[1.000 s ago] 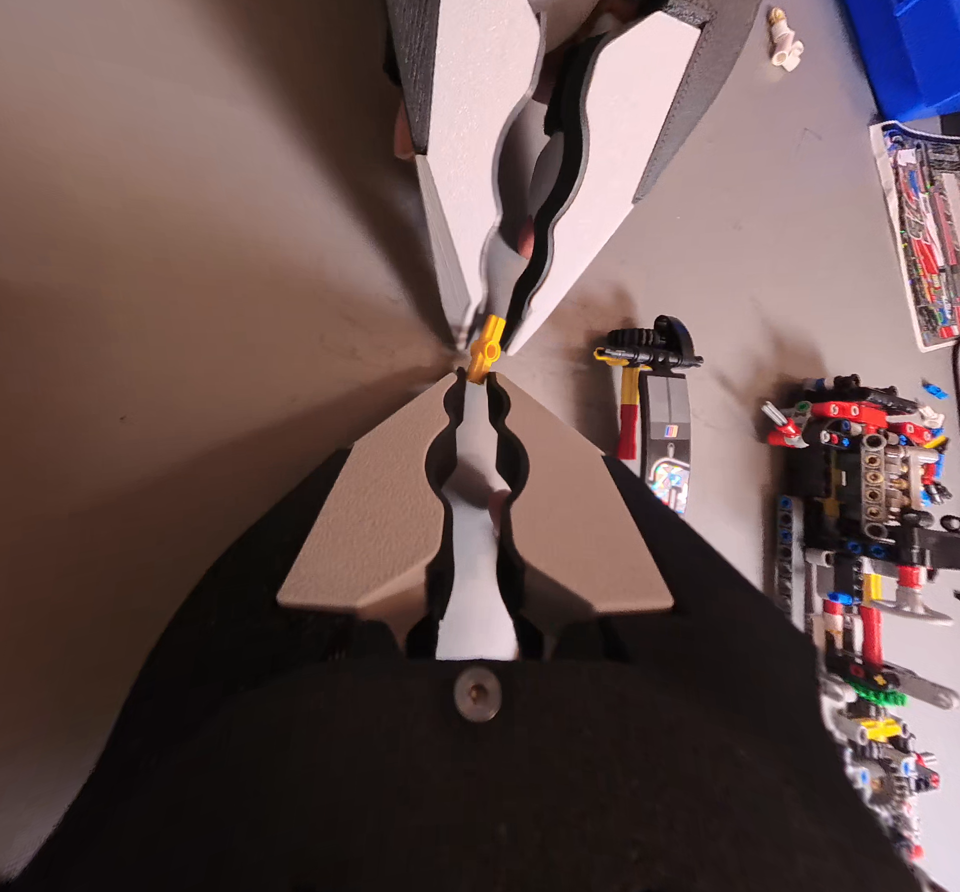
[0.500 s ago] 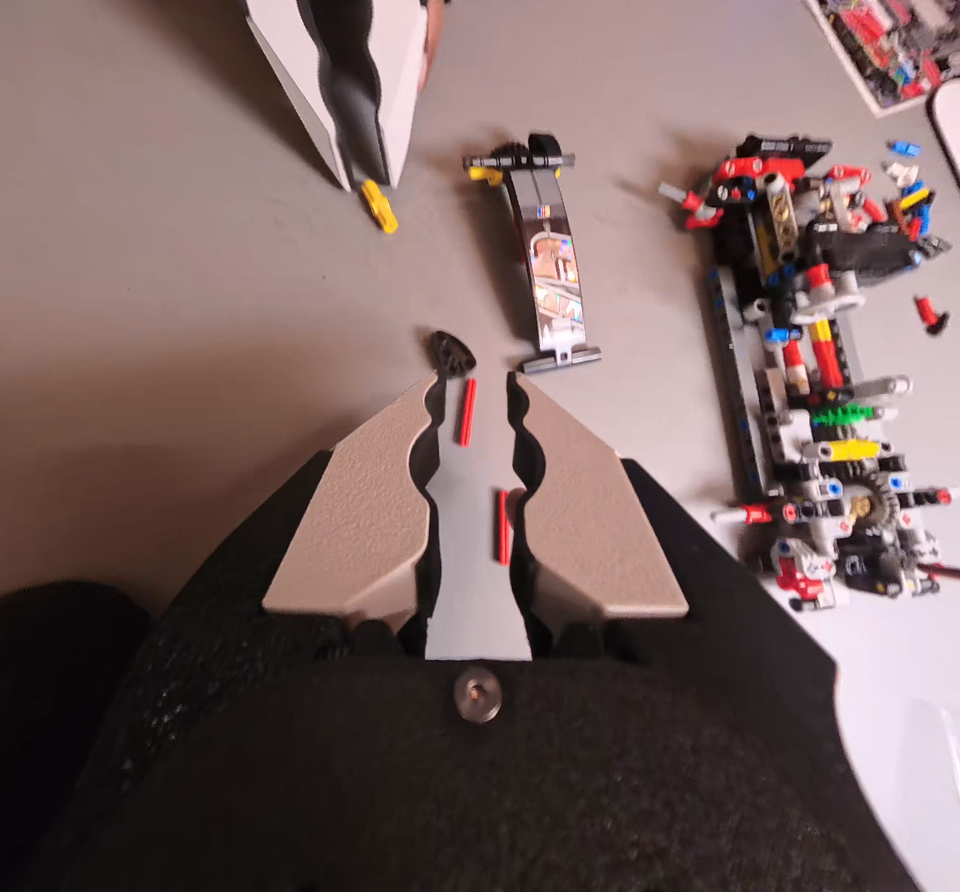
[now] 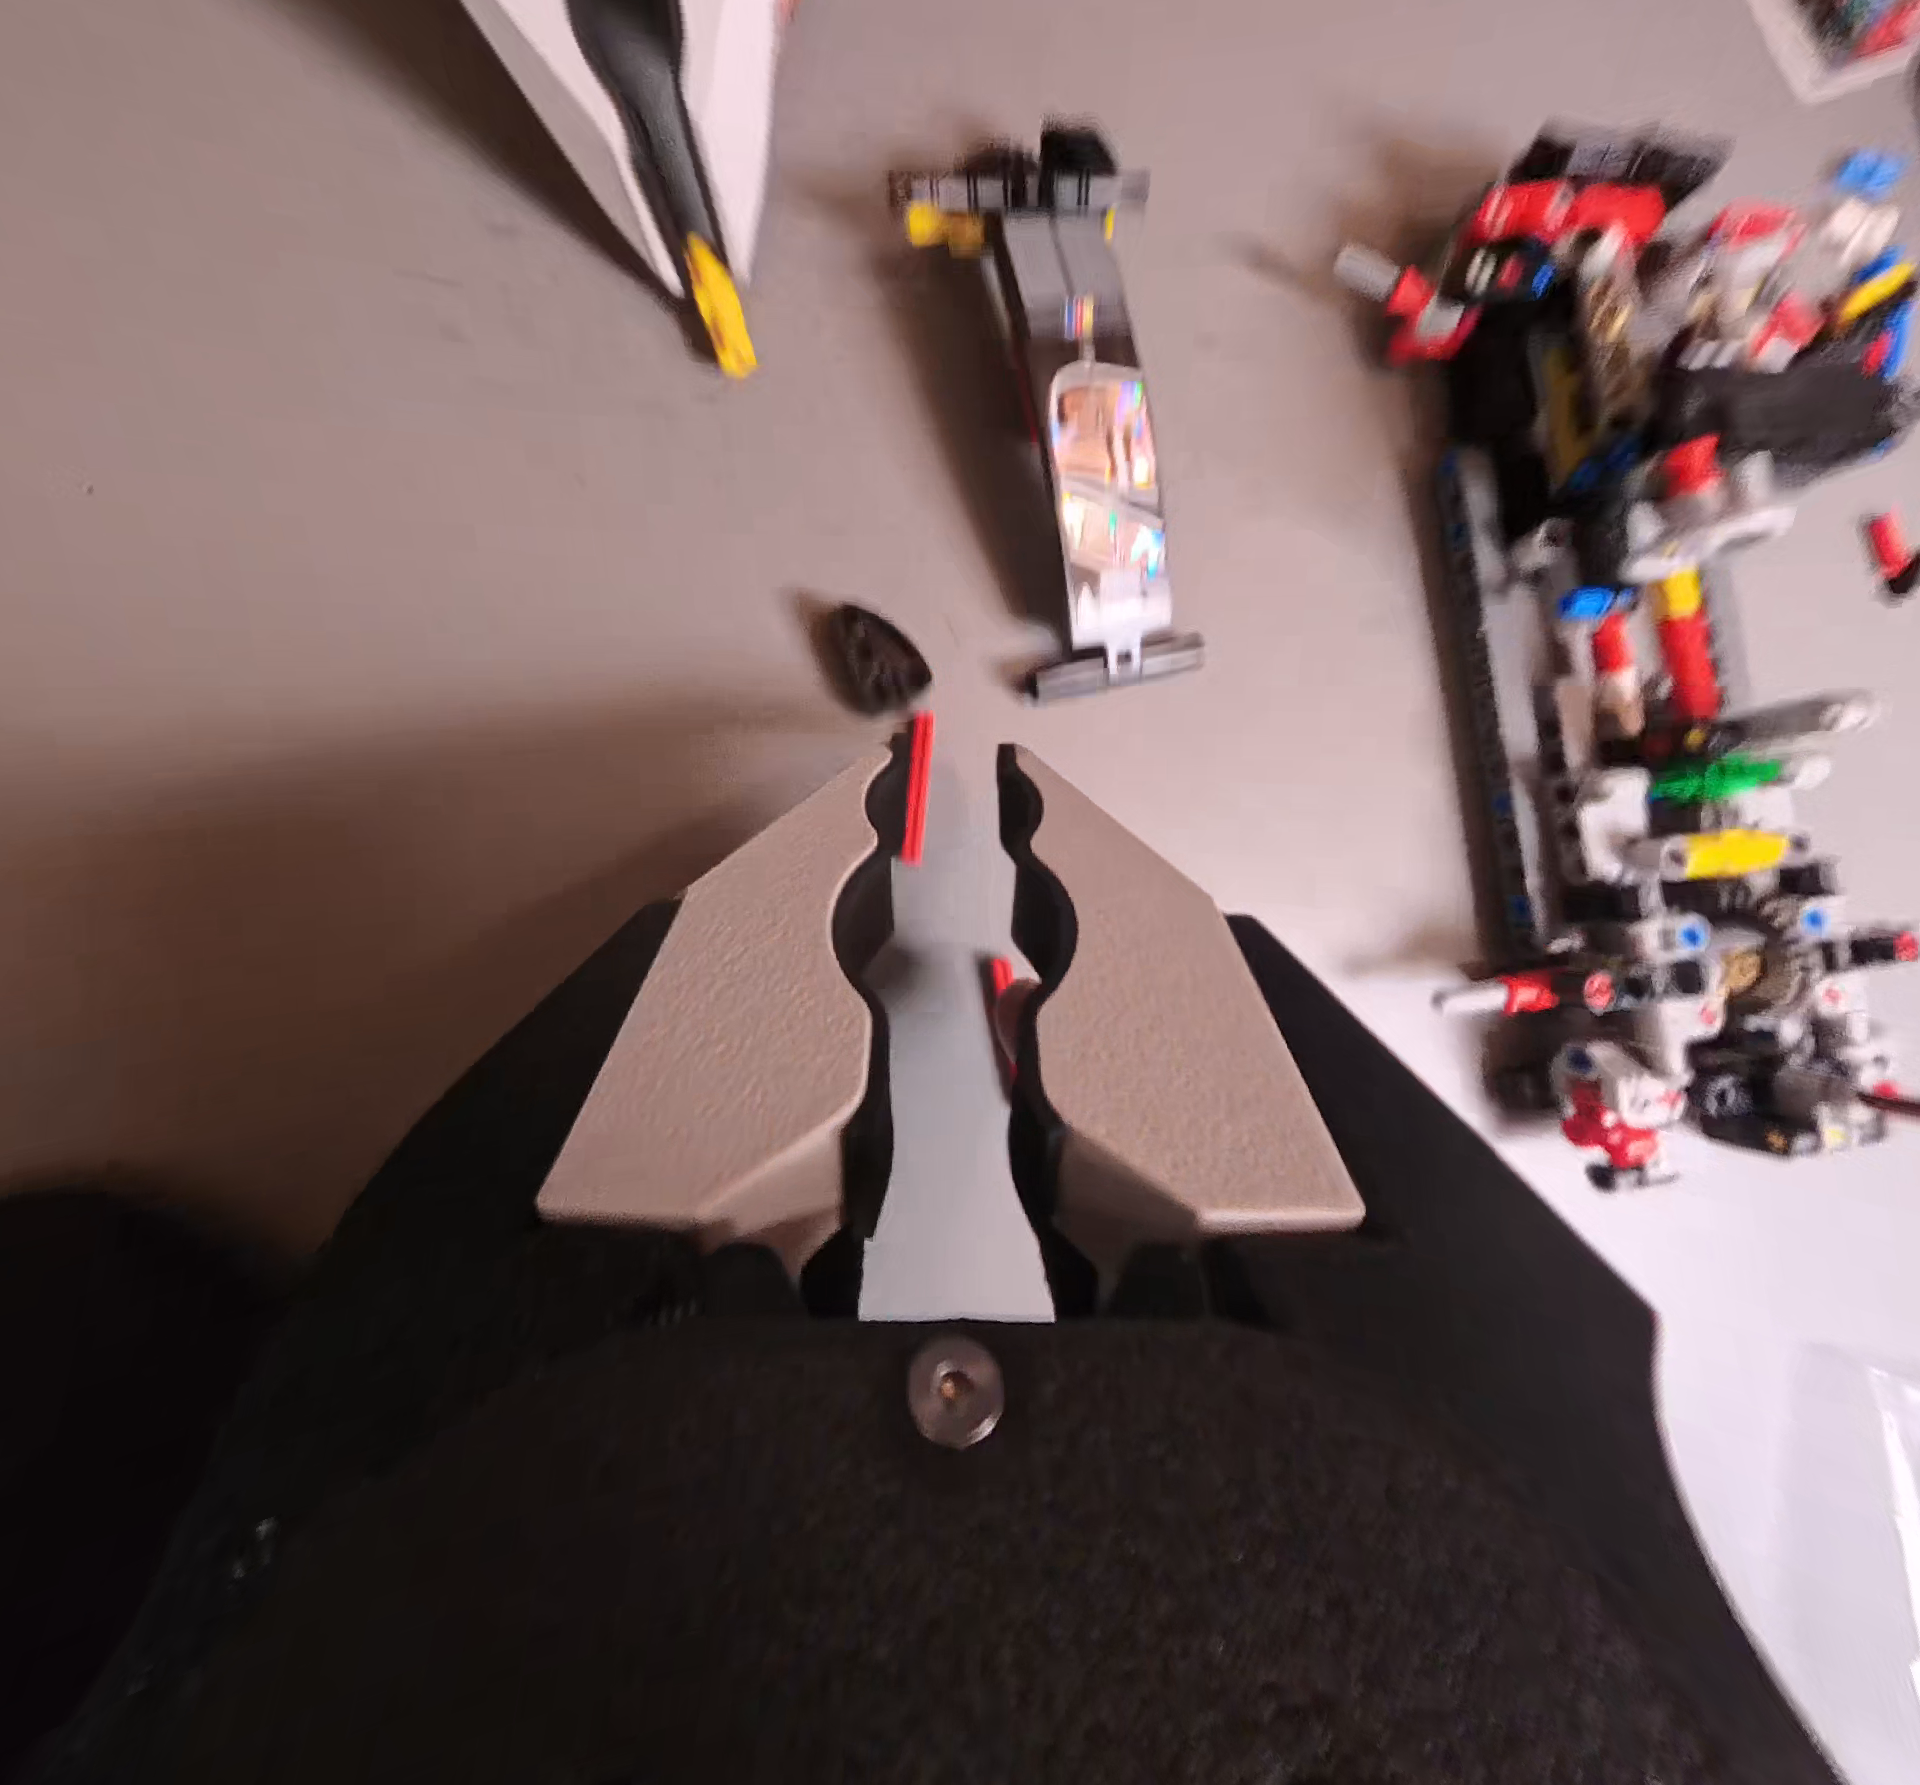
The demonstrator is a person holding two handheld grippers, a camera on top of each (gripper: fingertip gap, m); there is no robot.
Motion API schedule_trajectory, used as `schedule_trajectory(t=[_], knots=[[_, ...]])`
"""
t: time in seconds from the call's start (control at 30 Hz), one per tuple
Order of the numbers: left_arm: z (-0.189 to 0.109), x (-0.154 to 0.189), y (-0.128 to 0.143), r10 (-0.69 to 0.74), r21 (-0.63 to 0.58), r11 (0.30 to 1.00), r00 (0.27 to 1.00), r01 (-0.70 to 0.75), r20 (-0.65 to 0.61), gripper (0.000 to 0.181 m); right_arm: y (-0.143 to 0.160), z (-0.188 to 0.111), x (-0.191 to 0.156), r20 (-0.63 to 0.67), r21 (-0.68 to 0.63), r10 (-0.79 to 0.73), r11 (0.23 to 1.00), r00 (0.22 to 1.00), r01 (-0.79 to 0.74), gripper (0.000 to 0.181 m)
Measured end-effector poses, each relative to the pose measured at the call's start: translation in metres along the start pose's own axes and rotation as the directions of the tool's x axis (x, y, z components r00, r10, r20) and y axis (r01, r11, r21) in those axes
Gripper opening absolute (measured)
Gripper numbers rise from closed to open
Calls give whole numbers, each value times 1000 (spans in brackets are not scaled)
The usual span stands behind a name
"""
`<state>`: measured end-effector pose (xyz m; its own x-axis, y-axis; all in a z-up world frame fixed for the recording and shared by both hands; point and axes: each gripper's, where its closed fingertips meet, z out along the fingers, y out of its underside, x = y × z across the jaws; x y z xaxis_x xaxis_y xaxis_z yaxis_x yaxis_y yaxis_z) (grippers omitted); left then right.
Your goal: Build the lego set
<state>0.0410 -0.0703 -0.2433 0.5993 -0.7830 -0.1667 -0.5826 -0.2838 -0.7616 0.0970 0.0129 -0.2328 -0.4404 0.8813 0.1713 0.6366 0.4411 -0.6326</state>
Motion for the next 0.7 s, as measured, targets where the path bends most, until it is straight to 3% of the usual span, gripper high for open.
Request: schedule_trajectory(t=[0.03, 0.1, 0.2, 0.3, 0.37, 0.5, 0.6, 0.7], knots=[[-2, -1, -4, 15, 26, 1000, 1000, -15, 10, 5, -16, -3, -4, 10, 73, -4, 997, 1000, 3, 13], [-7, -1, -18, 41, 103, 994, 999, -43, 25, 5, -51, -5, -18, 74, 225, 14, 974, 997, -30, 13], [-18, -5, -38, 101, 203, 972, 989, -121, 106, 5, -85, 0, -41, 232, 343, 70, 928, 970, -149, 21], [-28, -9, -50, 158, 238, 950, 968, -203, 193, 5, -97, 7, -42, 321, 370, 157, 887, 934, -277, 24], [-29, -11, -51, 203, 223, 941, 950, -256, 236, 5, -102, 8, -41, 359, 392, 190, 858, 914, -332, 17], [-28, -10, -51, 232, 214, 933, 938, -289, 256, 10, -99, 12, -39, 342, 392, 195, 860, 919, -327, 6], [-32, -9, -55, 119, 295, 941, 977, -168, 177, 18, -103, 7, -39, 262, 460, 92, 863, 961, -208, 5], [-39, -3, -61, -129, 395, 905, 987, 156, -95, 24, -110, 1, -45, 81, 523, -92, 852, 992, 36, 5]])
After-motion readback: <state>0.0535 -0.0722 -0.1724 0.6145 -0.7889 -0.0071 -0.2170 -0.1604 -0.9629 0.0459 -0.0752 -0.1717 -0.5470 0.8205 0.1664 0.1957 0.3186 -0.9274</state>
